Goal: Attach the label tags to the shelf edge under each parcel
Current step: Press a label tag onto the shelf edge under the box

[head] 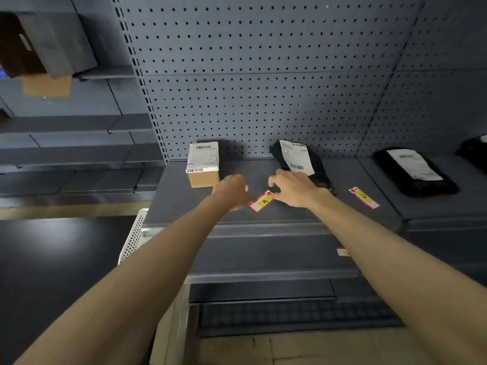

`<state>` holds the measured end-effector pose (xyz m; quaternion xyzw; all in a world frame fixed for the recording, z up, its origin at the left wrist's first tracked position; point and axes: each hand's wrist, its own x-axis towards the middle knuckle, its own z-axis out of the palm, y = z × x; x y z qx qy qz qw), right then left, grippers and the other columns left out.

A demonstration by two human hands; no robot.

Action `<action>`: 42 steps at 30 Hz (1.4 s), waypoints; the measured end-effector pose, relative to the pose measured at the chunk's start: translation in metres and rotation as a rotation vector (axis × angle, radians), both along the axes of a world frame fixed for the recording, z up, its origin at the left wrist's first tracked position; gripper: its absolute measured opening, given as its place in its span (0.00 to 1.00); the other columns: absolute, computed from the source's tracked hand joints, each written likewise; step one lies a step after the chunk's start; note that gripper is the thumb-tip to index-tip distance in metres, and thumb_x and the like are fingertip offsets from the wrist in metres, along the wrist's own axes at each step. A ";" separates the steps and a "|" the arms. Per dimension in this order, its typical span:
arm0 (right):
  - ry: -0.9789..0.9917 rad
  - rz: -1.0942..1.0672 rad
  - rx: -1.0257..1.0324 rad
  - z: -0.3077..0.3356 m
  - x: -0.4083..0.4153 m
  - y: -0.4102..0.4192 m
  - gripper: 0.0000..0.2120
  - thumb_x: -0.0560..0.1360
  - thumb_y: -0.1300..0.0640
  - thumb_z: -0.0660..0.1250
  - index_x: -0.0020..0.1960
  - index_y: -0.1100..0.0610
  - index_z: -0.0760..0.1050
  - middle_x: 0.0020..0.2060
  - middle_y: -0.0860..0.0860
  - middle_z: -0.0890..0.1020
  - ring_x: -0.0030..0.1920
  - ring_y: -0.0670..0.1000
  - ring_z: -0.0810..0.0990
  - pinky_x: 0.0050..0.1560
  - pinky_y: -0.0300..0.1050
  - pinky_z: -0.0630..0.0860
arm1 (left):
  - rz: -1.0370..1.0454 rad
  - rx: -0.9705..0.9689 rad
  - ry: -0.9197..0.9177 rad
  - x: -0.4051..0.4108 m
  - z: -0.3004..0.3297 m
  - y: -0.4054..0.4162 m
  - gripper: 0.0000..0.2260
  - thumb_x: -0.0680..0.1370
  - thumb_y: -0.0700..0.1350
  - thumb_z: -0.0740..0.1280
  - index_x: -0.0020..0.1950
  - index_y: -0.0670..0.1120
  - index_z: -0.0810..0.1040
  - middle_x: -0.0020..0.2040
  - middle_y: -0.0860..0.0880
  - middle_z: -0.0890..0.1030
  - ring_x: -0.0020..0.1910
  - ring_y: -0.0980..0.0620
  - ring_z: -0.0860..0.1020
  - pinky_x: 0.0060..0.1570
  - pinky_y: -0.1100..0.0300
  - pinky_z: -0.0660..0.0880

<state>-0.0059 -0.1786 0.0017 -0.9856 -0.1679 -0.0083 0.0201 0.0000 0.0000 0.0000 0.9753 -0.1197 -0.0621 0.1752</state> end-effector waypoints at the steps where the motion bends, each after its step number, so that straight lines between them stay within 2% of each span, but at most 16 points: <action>1: 0.001 0.008 -0.041 -0.005 0.005 0.001 0.11 0.77 0.54 0.67 0.57 0.57 0.76 0.52 0.55 0.76 0.48 0.57 0.78 0.41 0.49 0.70 | 0.002 0.015 0.031 0.003 -0.006 -0.004 0.21 0.72 0.57 0.72 0.57 0.44 0.79 0.55 0.46 0.81 0.53 0.45 0.79 0.53 0.52 0.77; 4: -0.016 0.037 -0.118 -0.022 0.017 0.002 0.13 0.77 0.55 0.66 0.61 0.56 0.76 0.55 0.55 0.76 0.53 0.57 0.75 0.45 0.51 0.72 | 0.028 0.080 0.042 0.010 -0.025 -0.013 0.23 0.71 0.59 0.73 0.57 0.43 0.79 0.56 0.45 0.81 0.55 0.45 0.77 0.52 0.52 0.76; 7: -0.040 0.064 -0.140 -0.036 0.026 0.002 0.15 0.78 0.55 0.64 0.64 0.56 0.75 0.58 0.56 0.76 0.56 0.57 0.74 0.51 0.51 0.72 | 0.031 0.142 0.047 0.017 -0.042 -0.022 0.27 0.71 0.60 0.71 0.61 0.42 0.77 0.64 0.43 0.74 0.65 0.43 0.70 0.61 0.46 0.73; 9: -0.070 0.079 -0.163 -0.044 0.029 0.001 0.17 0.78 0.55 0.63 0.66 0.56 0.73 0.60 0.56 0.75 0.58 0.57 0.73 0.54 0.51 0.71 | 0.054 0.153 0.037 0.020 -0.049 -0.024 0.27 0.72 0.59 0.71 0.62 0.42 0.76 0.66 0.42 0.72 0.67 0.43 0.68 0.64 0.46 0.71; 13: -0.085 0.094 -0.210 -0.055 0.033 0.002 0.18 0.79 0.53 0.61 0.68 0.53 0.71 0.62 0.56 0.74 0.60 0.57 0.73 0.58 0.52 0.70 | 0.079 0.088 0.056 0.028 -0.060 -0.027 0.22 0.72 0.54 0.74 0.60 0.44 0.79 0.64 0.43 0.75 0.66 0.43 0.69 0.66 0.47 0.70; 17: -0.091 0.099 -0.199 -0.060 0.034 0.006 0.16 0.79 0.54 0.63 0.66 0.54 0.73 0.60 0.56 0.75 0.59 0.57 0.73 0.57 0.51 0.70 | 0.103 -0.043 0.133 0.031 -0.061 -0.023 0.18 0.70 0.49 0.76 0.57 0.45 0.81 0.57 0.45 0.82 0.57 0.45 0.78 0.62 0.46 0.74; 20: -0.116 0.098 -0.096 -0.057 0.031 0.011 0.11 0.78 0.56 0.64 0.59 0.57 0.74 0.55 0.55 0.77 0.55 0.57 0.75 0.53 0.50 0.69 | 0.125 -0.180 0.133 0.030 -0.056 -0.013 0.13 0.71 0.44 0.75 0.54 0.44 0.82 0.53 0.44 0.83 0.50 0.45 0.81 0.56 0.48 0.78; 22: -0.101 0.081 0.012 -0.051 0.028 0.017 0.08 0.77 0.57 0.65 0.55 0.58 0.74 0.50 0.55 0.79 0.51 0.56 0.75 0.48 0.48 0.68 | 0.130 -0.237 0.107 0.027 -0.050 0.002 0.09 0.71 0.43 0.74 0.50 0.46 0.81 0.49 0.46 0.83 0.39 0.48 0.80 0.46 0.54 0.80; 24: -0.013 0.036 0.188 -0.041 0.022 0.027 0.04 0.76 0.58 0.65 0.50 0.56 0.75 0.44 0.54 0.79 0.45 0.56 0.75 0.40 0.47 0.66 | 0.115 -0.275 0.083 0.022 -0.042 0.023 0.05 0.72 0.44 0.73 0.46 0.49 0.80 0.44 0.49 0.82 0.32 0.53 0.77 0.35 0.59 0.75; 26: 0.075 0.008 0.394 -0.031 0.013 0.042 0.01 0.76 0.58 0.66 0.46 0.55 0.76 0.41 0.52 0.78 0.40 0.55 0.75 0.36 0.47 0.66 | 0.102 -0.310 0.059 0.016 -0.031 0.047 0.05 0.72 0.44 0.73 0.42 0.52 0.79 0.41 0.53 0.79 0.31 0.55 0.76 0.30 0.64 0.71; 28: 0.095 0.021 0.538 -0.024 0.002 0.063 0.03 0.76 0.60 0.67 0.45 0.57 0.79 0.38 0.51 0.77 0.37 0.52 0.74 0.35 0.44 0.67 | 0.115 -0.342 0.047 0.007 -0.022 0.070 0.05 0.72 0.45 0.74 0.41 0.53 0.79 0.40 0.54 0.80 0.32 0.54 0.77 0.29 0.65 0.71; 31: 0.062 0.040 0.624 -0.020 -0.015 0.096 0.06 0.75 0.64 0.65 0.44 0.60 0.81 0.35 0.51 0.78 0.33 0.46 0.72 0.32 0.38 0.65 | 0.152 -0.356 0.010 -0.010 -0.017 0.102 0.04 0.72 0.46 0.74 0.45 0.49 0.82 0.43 0.51 0.82 0.39 0.51 0.79 0.37 0.59 0.77; 33: 0.046 0.037 0.650 -0.020 -0.022 0.113 0.07 0.75 0.64 0.64 0.44 0.61 0.82 0.37 0.53 0.80 0.34 0.47 0.74 0.34 0.40 0.67 | 0.183 -0.359 -0.041 -0.025 -0.019 0.122 0.06 0.73 0.47 0.73 0.47 0.48 0.83 0.43 0.52 0.83 0.44 0.51 0.81 0.45 0.55 0.79; 35: 0.025 0.036 0.632 -0.023 -0.028 0.125 0.08 0.76 0.62 0.64 0.47 0.59 0.82 0.41 0.53 0.81 0.38 0.50 0.77 0.38 0.44 0.72 | 0.191 -0.330 -0.083 -0.040 -0.026 0.138 0.05 0.73 0.47 0.71 0.48 0.48 0.82 0.42 0.52 0.83 0.44 0.50 0.81 0.47 0.54 0.79; 38: -0.018 0.038 0.582 -0.031 -0.035 0.135 0.08 0.78 0.58 0.64 0.50 0.56 0.82 0.45 0.51 0.81 0.43 0.52 0.79 0.43 0.50 0.76 | 0.160 -0.195 -0.138 -0.061 -0.043 0.159 0.05 0.75 0.46 0.68 0.50 0.49 0.81 0.46 0.51 0.83 0.48 0.48 0.81 0.49 0.52 0.78; 42: -0.030 0.032 0.546 -0.043 -0.038 0.143 0.07 0.79 0.56 0.64 0.50 0.53 0.81 0.44 0.50 0.79 0.42 0.50 0.77 0.42 0.48 0.76 | 0.028 -0.010 -0.221 -0.077 -0.069 0.173 0.10 0.77 0.46 0.67 0.58 0.48 0.80 0.57 0.49 0.80 0.59 0.49 0.75 0.59 0.49 0.74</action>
